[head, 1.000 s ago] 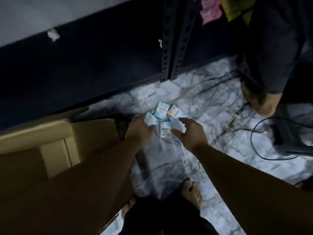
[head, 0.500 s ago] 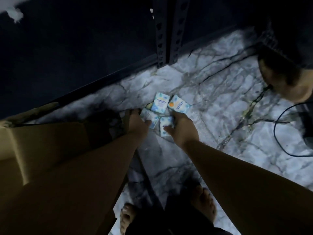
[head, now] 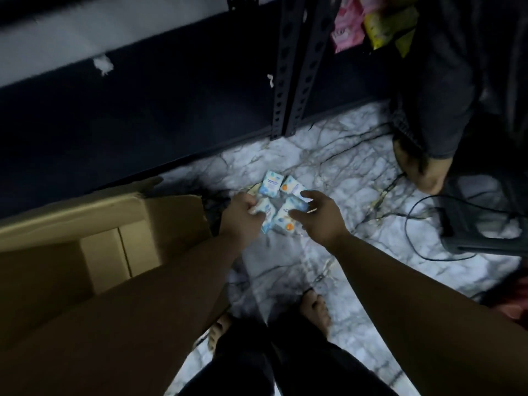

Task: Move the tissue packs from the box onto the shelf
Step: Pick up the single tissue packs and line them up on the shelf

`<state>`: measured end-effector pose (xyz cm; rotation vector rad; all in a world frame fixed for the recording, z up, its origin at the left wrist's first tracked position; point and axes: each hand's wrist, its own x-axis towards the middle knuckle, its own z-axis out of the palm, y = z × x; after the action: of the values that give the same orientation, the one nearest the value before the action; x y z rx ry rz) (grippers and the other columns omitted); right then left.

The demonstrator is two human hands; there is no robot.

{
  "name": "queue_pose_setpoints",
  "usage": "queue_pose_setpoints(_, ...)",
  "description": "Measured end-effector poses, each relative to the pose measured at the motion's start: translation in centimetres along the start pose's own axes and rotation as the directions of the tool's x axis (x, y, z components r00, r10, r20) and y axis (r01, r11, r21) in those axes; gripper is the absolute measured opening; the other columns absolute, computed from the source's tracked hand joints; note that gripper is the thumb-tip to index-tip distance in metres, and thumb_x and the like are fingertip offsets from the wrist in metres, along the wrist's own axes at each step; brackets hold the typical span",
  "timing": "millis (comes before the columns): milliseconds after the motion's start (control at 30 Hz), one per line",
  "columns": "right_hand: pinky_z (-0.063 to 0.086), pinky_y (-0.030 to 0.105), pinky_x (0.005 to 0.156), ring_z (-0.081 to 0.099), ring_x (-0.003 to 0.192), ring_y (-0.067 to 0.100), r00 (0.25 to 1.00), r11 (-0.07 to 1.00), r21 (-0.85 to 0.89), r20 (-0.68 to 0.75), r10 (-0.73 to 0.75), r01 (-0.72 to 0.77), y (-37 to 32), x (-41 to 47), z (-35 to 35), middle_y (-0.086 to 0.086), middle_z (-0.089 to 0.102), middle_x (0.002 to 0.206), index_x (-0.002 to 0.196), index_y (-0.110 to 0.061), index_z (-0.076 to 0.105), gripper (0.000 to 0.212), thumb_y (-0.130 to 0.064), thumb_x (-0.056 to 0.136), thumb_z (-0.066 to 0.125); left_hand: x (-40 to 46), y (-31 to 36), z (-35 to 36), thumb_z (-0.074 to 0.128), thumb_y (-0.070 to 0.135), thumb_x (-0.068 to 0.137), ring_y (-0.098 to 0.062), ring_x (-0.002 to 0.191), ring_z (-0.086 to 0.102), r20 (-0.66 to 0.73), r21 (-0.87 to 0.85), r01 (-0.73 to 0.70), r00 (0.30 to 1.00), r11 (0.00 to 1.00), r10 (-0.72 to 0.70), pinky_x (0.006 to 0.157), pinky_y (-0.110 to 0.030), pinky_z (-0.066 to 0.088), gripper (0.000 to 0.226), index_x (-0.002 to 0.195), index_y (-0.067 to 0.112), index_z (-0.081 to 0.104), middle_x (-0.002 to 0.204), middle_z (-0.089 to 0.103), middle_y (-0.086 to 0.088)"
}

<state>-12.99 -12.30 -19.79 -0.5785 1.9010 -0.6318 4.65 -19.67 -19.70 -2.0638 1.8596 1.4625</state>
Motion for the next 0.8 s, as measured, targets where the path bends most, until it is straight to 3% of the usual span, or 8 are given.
queue_pose_setpoints(133,0.061,0.048,0.071,0.070,0.075,0.026,0.999,0.998,0.055,0.029,-0.042,0.041,-7.2,-8.2,-4.6,0.008,0.071,0.096,0.109,-0.013,0.069,0.028,-0.018,0.085,0.083,-7.5,5.3,-6.4,0.072,0.019,0.089,-0.025,0.092,0.063,0.024,-0.111,-0.042,0.999,0.993,0.045,0.080,-0.036,0.052,0.015,0.090,0.025,0.058,0.094,0.067,-0.003)
queue_pose_setpoints(233,0.059,0.034,0.059,0.067,0.070,0.020,0.996,0.994,0.076,0.044,-0.076,0.073,-13.4,-15.2,-7.4,0.008,0.068,0.094,0.101,-0.011,0.066,0.020,-0.015,0.087,0.080,-13.4,8.8,-12.3,0.075,0.021,0.086,-0.018,0.089,0.065,-0.034,-0.204,-0.042,0.999,0.978,0.036,0.081,-0.034,0.052,0.018,0.093,0.027,0.060,0.086,0.064,0.012)
queue_pose_setpoints(333,0.057,0.029,0.058,0.067,0.072,0.019,0.990,0.989,0.082,0.057,-0.132,0.127,-19.8,-21.9,-9.4,0.011,0.068,0.099,0.101,-0.007,0.063,0.022,-0.016,0.088,0.079,-19.4,12.4,-18.7,0.077,0.019,0.083,-0.020,0.086,0.066,-0.092,-0.310,-0.080,0.994,0.947,0.054,0.082,-0.036,0.054,0.019,0.095,0.022,0.062,0.085,0.065,0.009)
queue_pose_setpoints(400,0.057,0.026,0.059,0.070,0.079,0.021,0.981,0.980,0.099,0.071,-0.178,0.171,-23.8,-25.7,-10.4,0.008,0.068,0.104,0.108,-0.013,0.062,0.025,-0.018,0.089,0.078,-23.1,14.6,-22.7,0.076,0.013,0.087,-0.020,0.086,0.065,-0.116,-0.369,-0.088,0.992,0.925,0.049,0.079,-0.033,0.052,0.020,0.101,0.014,0.061,0.087,0.065,0.007)
queue_pose_setpoints(533,0.063,0.035,0.071,0.071,0.089,0.021,0.952,0.953,0.153,0.121,-0.281,0.262,-30.6,-32.0,-11.6,0.003,0.066,0.108,0.121,-0.031,0.061,0.036,-0.018,0.091,0.074,-29.4,17.4,-29.6,0.074,0.006,0.087,-0.020,0.086,0.069,-0.205,-0.428,-0.161,0.976,0.889,0.078,0.080,-0.038,0.055,0.019,0.102,0.009,0.062,0.093,0.071,-0.003)
queue_pose_setpoints(667,0.064,0.042,0.072,0.071,0.091,0.025,0.933,0.929,0.208,0.127,-0.337,0.307,-35.6,-36.2,-11.7,0.014,0.066,0.108,0.100,-0.021,0.064,0.024,-0.008,0.084,0.076,-34.5,19.1,-34.8,0.073,0.005,0.083,-0.014,0.081,0.068,-0.288,-0.515,-0.223,0.954,0.828,0.078,0.075,-0.036,0.056,0.020,0.095,0.018,0.065,0.092,0.073,-0.002)
queue_pose_setpoints(733,0.063,0.049,0.074,0.069,0.084,0.022,0.925,0.919,0.224,0.127,-0.358,0.325,-37.8,-37.8,-11.6,0.015,0.068,0.099,0.089,-0.021,0.061,0.026,-0.018,0.072,0.081,-36.6,19.8,-37.0,0.073,0.007,0.080,-0.010,0.080,0.068,-0.332,-0.558,-0.268,0.940,0.785,0.085,0.071,-0.028,0.055,0.019,0.094,0.018,0.067,0.091,0.074,0.001)
queue_pose_setpoints(800,0.059,0.045,0.071,0.067,0.079,0.021,0.914,0.911,0.220,0.137,-0.383,0.349,-40.0,-39.1,-11.4,0.008,0.071,0.090,0.087,-0.021,0.061,0.031,-0.025,0.065,0.082,-38.2,20.2,-39.1,0.073,0.007,0.080,-0.011,0.081,0.069,-0.378,-0.585,-0.309,0.922,0.750,0.085,0.069,-0.025,0.055,0.019,0.095,0.016,0.067,0.091,0.074,0.002)
